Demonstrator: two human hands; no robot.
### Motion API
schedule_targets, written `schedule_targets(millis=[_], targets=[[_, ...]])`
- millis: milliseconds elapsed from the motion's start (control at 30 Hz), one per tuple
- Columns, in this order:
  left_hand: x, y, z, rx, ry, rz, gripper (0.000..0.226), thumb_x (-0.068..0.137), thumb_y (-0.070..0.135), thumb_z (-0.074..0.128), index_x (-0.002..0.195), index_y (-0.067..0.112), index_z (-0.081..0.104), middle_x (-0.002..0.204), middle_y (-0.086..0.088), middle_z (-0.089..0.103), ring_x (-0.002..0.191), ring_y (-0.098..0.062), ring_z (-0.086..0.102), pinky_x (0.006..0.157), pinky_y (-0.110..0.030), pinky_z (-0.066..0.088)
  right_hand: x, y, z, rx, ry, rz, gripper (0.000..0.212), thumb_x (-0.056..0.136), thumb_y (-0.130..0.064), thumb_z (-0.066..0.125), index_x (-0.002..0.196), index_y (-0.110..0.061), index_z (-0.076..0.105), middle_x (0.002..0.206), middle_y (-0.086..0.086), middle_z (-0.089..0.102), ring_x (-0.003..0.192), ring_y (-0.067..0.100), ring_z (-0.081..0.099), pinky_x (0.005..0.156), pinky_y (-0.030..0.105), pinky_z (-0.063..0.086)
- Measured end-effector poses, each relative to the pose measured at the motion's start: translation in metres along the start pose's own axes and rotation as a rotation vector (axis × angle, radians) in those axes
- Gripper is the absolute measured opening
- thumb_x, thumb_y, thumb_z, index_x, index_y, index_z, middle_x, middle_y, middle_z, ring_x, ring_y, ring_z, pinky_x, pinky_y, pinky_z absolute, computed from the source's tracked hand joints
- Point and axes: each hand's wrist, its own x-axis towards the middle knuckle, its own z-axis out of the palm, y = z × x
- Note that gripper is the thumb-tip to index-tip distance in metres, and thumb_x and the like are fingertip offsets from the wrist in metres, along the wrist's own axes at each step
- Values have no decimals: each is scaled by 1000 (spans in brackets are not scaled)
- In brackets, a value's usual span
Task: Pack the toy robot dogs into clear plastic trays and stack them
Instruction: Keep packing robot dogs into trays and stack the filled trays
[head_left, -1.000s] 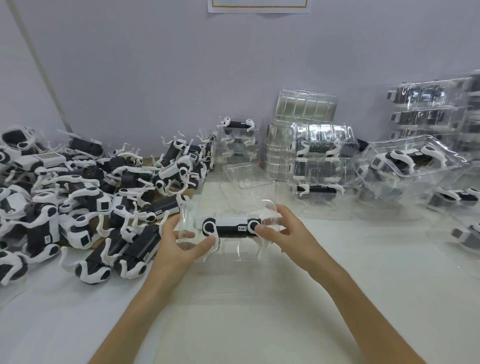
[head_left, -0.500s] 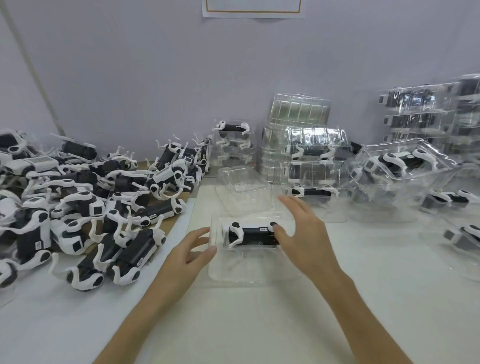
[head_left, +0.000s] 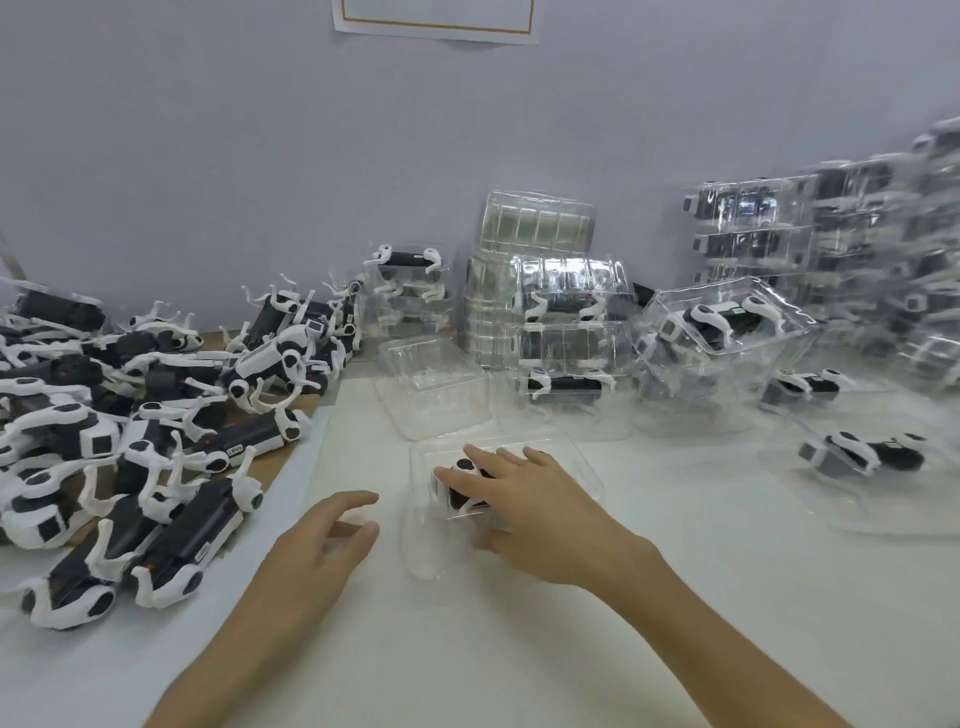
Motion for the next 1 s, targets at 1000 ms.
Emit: schedule_targets(millis=[1000], targets=[[1, -20, 24, 741, -45, 274, 60, 89, 58, 33, 125, 27, 69, 132, 0, 64, 116, -26, 65, 79, -53, 53, -146, 316, -144, -221, 377, 948, 55, 90, -8, 66, 141, -26, 54, 131, 14, 63, 117, 37, 55, 99, 58, 44]])
